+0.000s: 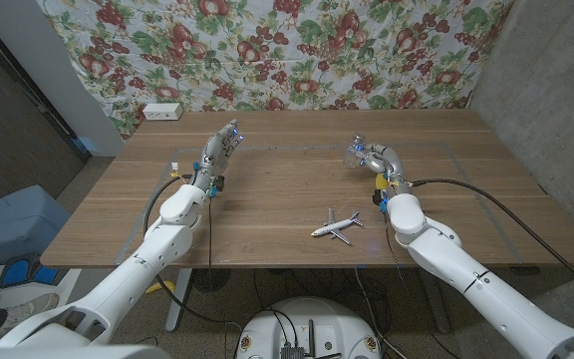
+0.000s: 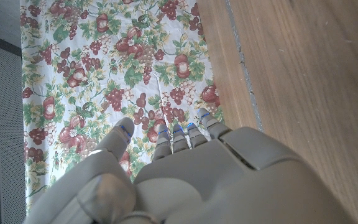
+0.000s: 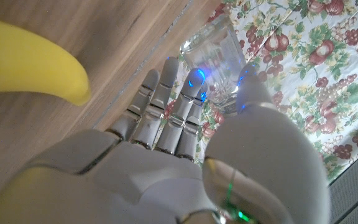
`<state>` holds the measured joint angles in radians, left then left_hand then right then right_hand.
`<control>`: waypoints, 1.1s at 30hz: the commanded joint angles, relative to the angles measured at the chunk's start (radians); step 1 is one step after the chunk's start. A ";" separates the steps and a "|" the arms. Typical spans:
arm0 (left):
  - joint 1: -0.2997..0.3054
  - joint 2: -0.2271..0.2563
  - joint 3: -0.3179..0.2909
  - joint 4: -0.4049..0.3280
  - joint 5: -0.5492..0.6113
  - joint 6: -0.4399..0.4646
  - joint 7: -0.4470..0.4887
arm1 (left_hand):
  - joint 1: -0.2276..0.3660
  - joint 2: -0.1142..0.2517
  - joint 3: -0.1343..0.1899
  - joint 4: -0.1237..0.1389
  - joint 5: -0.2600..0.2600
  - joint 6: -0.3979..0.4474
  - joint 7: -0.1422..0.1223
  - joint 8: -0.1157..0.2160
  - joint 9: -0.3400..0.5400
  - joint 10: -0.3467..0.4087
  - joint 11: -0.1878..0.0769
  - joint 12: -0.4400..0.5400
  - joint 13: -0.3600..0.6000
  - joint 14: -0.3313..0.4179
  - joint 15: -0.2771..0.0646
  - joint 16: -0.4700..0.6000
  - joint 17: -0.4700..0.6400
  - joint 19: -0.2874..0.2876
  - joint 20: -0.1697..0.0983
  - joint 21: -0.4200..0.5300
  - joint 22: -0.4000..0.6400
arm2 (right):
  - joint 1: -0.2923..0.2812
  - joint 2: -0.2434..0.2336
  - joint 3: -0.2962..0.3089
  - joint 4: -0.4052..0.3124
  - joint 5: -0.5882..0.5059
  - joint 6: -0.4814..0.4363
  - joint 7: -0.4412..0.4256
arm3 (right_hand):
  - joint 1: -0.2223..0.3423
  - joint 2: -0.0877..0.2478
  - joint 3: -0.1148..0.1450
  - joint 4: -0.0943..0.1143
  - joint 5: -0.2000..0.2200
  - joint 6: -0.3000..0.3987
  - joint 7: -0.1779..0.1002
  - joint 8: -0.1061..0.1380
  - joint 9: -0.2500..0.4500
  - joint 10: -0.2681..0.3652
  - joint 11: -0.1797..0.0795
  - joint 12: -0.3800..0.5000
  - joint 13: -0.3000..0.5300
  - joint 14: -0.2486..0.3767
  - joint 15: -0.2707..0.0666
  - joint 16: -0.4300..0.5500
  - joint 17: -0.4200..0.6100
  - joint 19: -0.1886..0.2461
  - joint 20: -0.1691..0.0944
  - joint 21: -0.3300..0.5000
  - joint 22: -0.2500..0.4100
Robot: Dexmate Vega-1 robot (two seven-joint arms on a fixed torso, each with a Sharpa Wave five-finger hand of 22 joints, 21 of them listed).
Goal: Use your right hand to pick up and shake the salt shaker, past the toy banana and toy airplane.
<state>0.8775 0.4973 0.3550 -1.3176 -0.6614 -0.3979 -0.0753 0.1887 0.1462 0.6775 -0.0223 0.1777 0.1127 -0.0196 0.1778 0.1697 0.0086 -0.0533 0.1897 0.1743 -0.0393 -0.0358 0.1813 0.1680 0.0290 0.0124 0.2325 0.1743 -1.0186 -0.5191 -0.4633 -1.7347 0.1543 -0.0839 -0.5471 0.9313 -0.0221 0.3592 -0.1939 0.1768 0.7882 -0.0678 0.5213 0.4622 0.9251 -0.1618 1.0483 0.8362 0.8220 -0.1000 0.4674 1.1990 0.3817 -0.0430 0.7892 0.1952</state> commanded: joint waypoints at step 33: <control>0.053 0.022 -0.010 -0.080 0.014 -0.005 0.039 | -0.005 0.038 0.005 -0.001 0.005 0.009 0.003 0.003 0.004 0.004 -0.001 0.001 0.002 0.005 -0.008 -0.001 0.002 0.016 0.000 -0.010 0.004 | -0.074 0.177 0.062 0.095 -0.103 0.255 -0.269 | 0.123 0.118 0.022 0.034 0.007 0.248 0.070 0.006 0.006 -0.005 -0.006 0.008 0.007 0.001 -0.122 -0.002 0.004 -0.015 -0.009 0.017 0.001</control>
<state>0.9102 0.5100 0.3491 -1.3674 -0.6521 -0.4016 -0.0494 0.1887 0.1462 0.6775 -0.0223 0.1777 0.1127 -0.0196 0.1778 0.1697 0.0086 -0.0534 0.1897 0.1743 -0.0392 -0.0358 0.1813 0.1680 0.0364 0.0160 0.2247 0.1744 -1.0710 -0.2903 -0.4057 -1.5828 0.0422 0.2271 -0.8998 0.9313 -0.0221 0.3551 -0.1897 0.1775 0.7882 -0.0678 0.5216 0.4684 0.9209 -0.1660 1.0483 0.8409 0.8220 -0.0999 0.4674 1.2016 0.3709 -0.0392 0.7970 0.1954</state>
